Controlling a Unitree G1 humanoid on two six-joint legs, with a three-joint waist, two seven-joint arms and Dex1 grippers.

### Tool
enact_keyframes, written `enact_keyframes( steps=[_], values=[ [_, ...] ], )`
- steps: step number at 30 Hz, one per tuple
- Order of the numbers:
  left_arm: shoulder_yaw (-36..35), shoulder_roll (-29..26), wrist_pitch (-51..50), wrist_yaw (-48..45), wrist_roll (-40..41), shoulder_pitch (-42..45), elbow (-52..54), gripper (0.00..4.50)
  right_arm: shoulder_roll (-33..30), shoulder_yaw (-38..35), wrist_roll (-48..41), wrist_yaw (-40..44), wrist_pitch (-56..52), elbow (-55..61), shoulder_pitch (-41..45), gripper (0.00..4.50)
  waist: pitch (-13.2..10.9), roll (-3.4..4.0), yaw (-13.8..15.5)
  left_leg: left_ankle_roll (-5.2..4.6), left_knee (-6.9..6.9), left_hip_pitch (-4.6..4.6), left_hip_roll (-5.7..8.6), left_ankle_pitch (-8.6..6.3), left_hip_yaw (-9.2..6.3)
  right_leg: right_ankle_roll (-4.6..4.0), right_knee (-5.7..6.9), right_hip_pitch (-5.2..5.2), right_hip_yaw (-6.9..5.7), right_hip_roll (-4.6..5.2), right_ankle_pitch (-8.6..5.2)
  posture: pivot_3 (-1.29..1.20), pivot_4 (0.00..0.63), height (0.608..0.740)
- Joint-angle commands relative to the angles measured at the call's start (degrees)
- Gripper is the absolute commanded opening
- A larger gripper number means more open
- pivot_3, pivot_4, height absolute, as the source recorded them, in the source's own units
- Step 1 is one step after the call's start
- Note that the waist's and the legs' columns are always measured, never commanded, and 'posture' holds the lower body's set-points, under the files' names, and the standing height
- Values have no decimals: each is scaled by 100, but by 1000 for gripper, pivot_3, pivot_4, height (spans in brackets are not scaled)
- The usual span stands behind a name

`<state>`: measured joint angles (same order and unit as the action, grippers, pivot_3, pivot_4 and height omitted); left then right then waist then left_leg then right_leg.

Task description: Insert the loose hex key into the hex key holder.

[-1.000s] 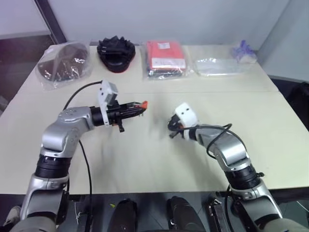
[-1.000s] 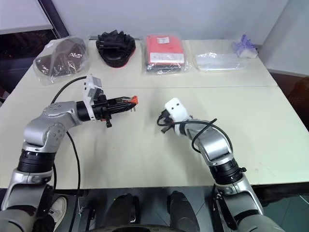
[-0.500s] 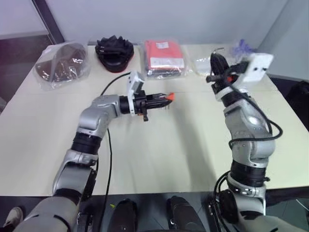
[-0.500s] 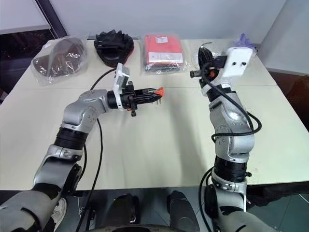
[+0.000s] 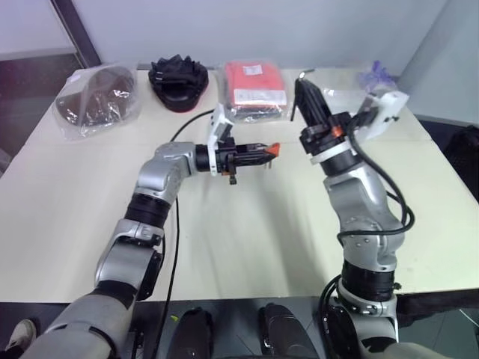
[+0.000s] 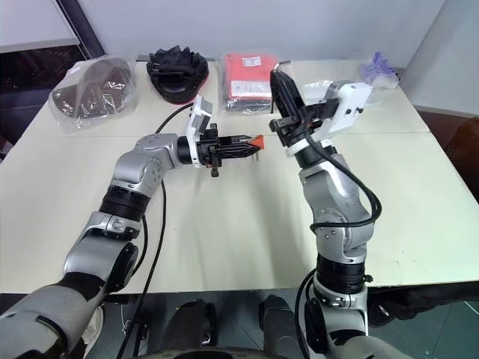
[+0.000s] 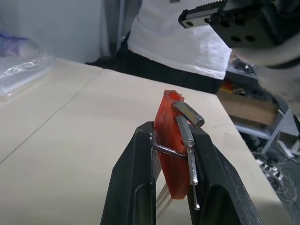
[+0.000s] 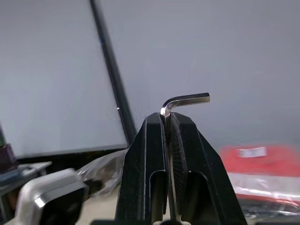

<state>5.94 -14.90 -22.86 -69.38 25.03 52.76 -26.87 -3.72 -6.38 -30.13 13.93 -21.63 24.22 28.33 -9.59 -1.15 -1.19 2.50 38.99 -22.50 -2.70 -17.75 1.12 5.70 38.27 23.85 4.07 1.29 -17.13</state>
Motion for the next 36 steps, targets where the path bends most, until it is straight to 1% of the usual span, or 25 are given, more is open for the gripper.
enact_keyframes(
  steps=[1, 16, 36],
  values=[
    [-138, 2, -157, -2, 107, 139, 192, 282, 3, 208, 144, 87, 280, 45, -19, 84, 0, 0, 1, 0, 0, 0, 0, 0, 1, 0, 0, 0, 0, 0, 0, 0, 150, 740],
    [-335, 1, -625, 158, 310, 97, 551, 282, -79, 387, 378, 212, 578, -177, -329, 84, 0, 0, 6, 0, 1, 0, 0, 0, 0, 0, 0, 0, 0, 1, 0, 0, 150, 740],
    [-359, -35, -783, 180, 303, 75, 627, 282, -131, 492, 392, 283, 536, -110, -342, 84, 0, 0, 7, 0, 1, 0, 0, 0, 1, 0, 0, 0, 0, 1, 0, 0, 150, 740]
  ],
)
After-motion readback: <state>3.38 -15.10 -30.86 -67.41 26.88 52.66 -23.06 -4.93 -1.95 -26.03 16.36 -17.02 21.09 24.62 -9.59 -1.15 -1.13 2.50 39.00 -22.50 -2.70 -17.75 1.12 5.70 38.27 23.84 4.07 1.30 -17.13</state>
